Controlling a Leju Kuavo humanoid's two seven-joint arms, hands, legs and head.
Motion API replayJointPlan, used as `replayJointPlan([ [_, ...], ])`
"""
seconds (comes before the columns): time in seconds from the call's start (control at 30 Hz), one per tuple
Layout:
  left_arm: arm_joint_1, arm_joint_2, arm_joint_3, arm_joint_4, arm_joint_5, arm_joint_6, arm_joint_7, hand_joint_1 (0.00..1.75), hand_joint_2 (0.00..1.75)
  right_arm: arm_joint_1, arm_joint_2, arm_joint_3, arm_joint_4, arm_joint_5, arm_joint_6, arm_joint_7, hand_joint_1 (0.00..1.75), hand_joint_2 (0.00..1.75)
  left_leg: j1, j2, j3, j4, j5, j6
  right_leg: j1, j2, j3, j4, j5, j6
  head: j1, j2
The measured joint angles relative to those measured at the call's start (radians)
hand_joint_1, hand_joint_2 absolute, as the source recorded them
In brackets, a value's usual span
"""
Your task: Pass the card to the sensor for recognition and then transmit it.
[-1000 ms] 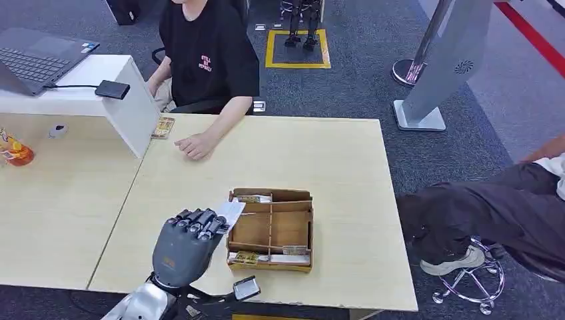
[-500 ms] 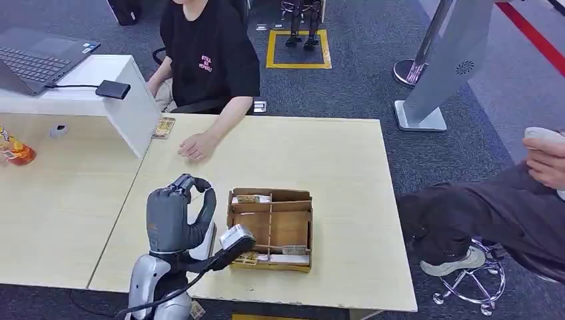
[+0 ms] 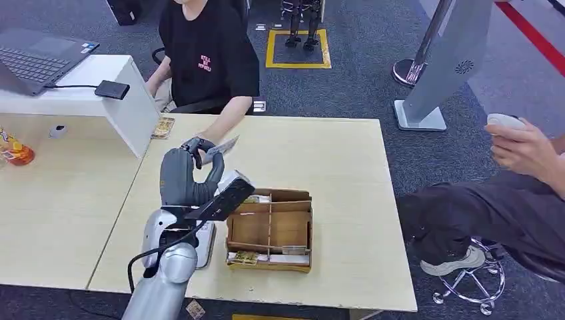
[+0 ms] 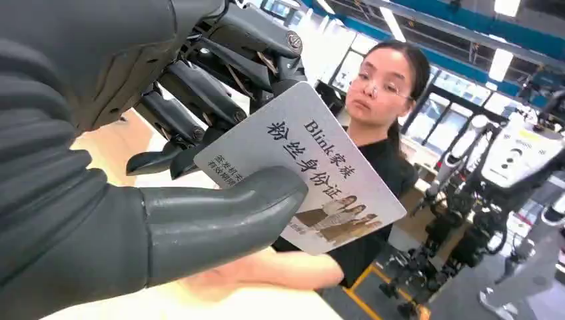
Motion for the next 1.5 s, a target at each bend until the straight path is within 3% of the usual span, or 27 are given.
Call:
replayJointPlan([
  [0.37,-0.121,-0.016,0.079,0.116,-0.150,0.052,0.051,1.75,1.75,-0.008,-0.006,0.026,0.027,0.041,-0.030,-0.006,0.00,0.00,0.000,0.000,0.000,0.000,0.000,0.000,0.000,0.000,0.000,0.000,0.000,0.000,0.000,0.000],
  [0.8,-0.208,-0.001,0.222,0.249,-0.558,0.160,0.182,1.75,1.75,-0.037,-0.032,0.041,0.114,0.063,-0.082,-0.017,0.00,0.00,0.000,0.000,0.000,0.000,0.000,0.000,0.000,0.000,0.000,0.000,0.000,0.000,0.000,0.000],
  [1.0,-0.234,0.040,0.230,0.317,-0.581,0.191,0.246,1.75,1.75,-0.045,-0.042,0.050,0.140,0.066,-0.088,-0.021,0.00,0.00,0.000,0.000,0.000,0.000,0.000,0.000,0.000,0.000,0.000,0.001,0.000,0.000,0.000,0.000],
  [1.17,-0.239,0.068,0.230,0.345,-0.581,0.200,0.264,1.75,1.75,-0.046,-0.046,0.053,0.146,0.066,-0.091,-0.021,0.00,0.00,0.000,0.000,0.000,0.000,0.000,0.000,0.000,0.001,0.000,0.001,0.000,0.000,0.000,0.000],
  [1.2,-0.239,0.072,0.230,0.349,-0.582,0.200,0.264,1.48,1.75,-0.047,-0.046,0.053,0.148,0.066,-0.091,-0.021,0.00,0.00,0.000,0.000,0.000,0.000,0.000,0.000,0.000,0.001,0.000,0.001,0.000,0.000,0.000,0.000],
  [1.23,-0.239,0.077,0.230,0.353,-0.582,0.200,0.264,0.56,1.75,-0.047,-0.047,0.053,0.148,0.066,-0.091,-0.021,0.00,0.00,0.000,0.000,0.000,0.000,0.000,0.000,0.000,0.001,0.000,0.001,0.000,0.000,0.000,0.000],
  [1.27,-0.240,0.079,0.230,0.357,-0.582,0.200,0.264,0.00,1.75,-0.047,-0.048,0.053,0.149,0.066,-0.091,-0.021,0.00,0.00,0.000,0.000,0.000,0.000,0.000,0.000,0.000,0.001,0.000,0.001,0.000,0.000,0.000,0.000],
  [1.5,-0.239,0.075,0.231,0.359,-0.577,0.196,0.201,0.00,1.75,-0.047,-0.050,0.053,0.151,0.060,-0.091,-0.020,0.00,0.00,0.000,0.000,-0.001,0.000,0.000,0.000,0.000,0.000,0.000,0.001,0.000,0.000,0.000,0.000],
])
